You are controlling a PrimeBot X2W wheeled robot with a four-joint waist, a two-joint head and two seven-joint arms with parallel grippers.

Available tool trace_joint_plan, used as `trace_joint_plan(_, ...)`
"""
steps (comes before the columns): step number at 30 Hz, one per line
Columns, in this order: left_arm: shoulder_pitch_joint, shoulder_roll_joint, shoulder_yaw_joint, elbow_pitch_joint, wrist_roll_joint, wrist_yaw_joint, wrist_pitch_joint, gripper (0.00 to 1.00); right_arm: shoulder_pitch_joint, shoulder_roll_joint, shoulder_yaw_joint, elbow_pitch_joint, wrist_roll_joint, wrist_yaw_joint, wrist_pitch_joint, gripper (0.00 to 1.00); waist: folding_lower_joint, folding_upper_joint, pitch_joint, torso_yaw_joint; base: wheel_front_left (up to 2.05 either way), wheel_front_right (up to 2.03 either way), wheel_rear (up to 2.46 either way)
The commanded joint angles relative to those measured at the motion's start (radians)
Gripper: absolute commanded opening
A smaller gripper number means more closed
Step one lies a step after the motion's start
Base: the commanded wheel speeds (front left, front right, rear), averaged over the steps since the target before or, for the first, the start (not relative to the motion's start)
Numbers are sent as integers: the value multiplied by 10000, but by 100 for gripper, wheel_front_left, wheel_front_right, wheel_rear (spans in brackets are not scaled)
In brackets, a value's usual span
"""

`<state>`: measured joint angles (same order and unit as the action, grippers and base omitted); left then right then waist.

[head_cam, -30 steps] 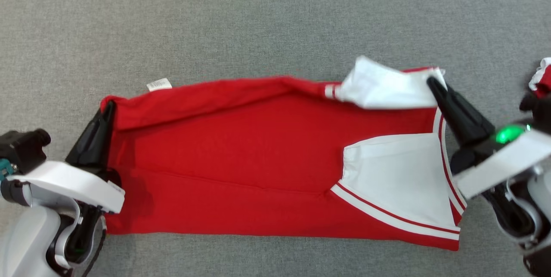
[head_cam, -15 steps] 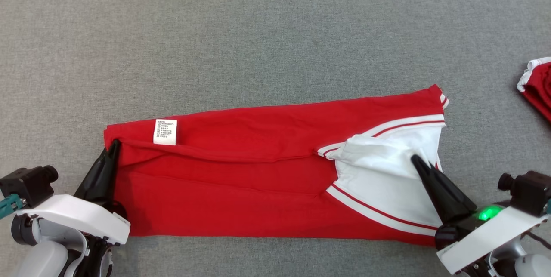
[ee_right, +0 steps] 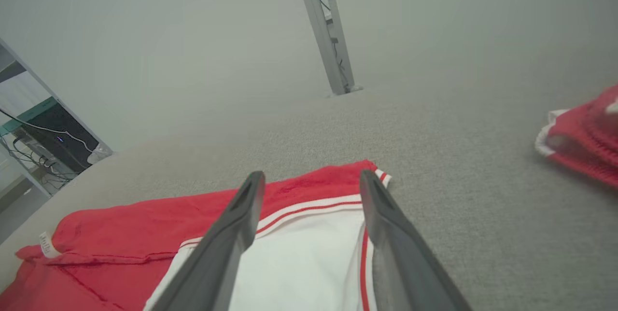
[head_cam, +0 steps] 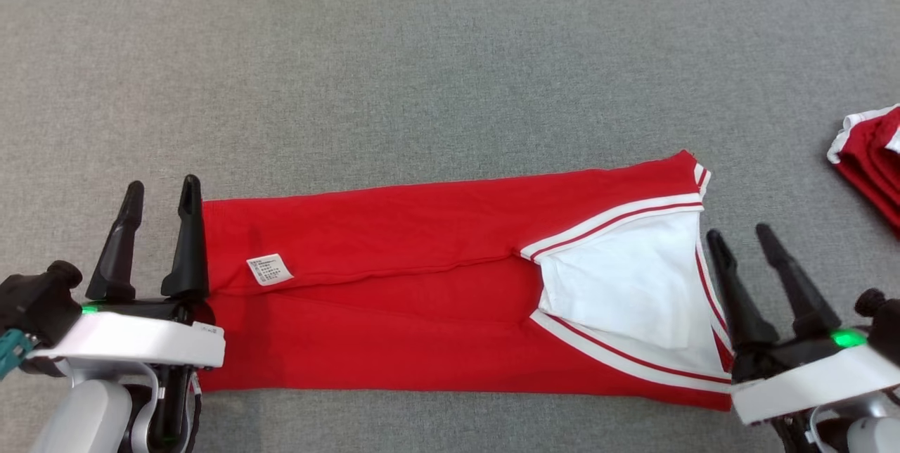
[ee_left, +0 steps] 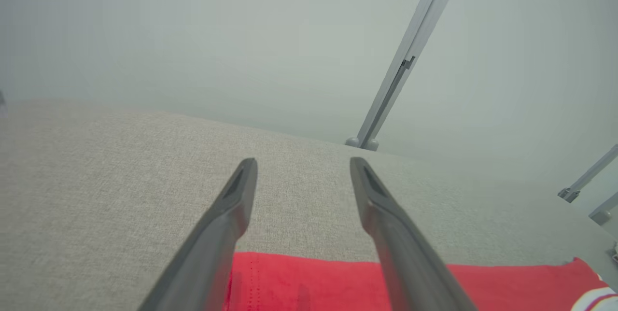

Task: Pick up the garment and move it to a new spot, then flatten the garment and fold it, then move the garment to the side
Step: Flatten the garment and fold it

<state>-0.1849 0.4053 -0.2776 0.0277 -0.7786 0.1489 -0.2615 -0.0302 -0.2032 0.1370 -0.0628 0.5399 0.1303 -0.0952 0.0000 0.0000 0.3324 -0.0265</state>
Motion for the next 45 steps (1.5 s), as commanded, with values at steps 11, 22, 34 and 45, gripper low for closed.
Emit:
trace_joint_plan(11,557,-808,1472,-721,2238,-281,-31,100,-634,478,-1548,24,-1831,9,-629,100,0,0,-594,77,0,0,0)
trace_joint_plan(22,1172,-1030,1679,-96,2795,-1074,-32,100,-379,705,-1885,672,-2488,9,-745,100,0,0,-782,320,0,0,0)
trace_joint_plan(34,575,-1116,1517,521,3071,-1572,-31,100,-217,603,-1917,1596,-2607,9,-334,100,0,0,-702,706,0,0,0)
trace_joint_plan(45,231,-1291,1426,788,3236,-1788,-33,100,-530,743,-1020,3941,-2078,9,-287,100,0,0,-556,895,0,0,0)
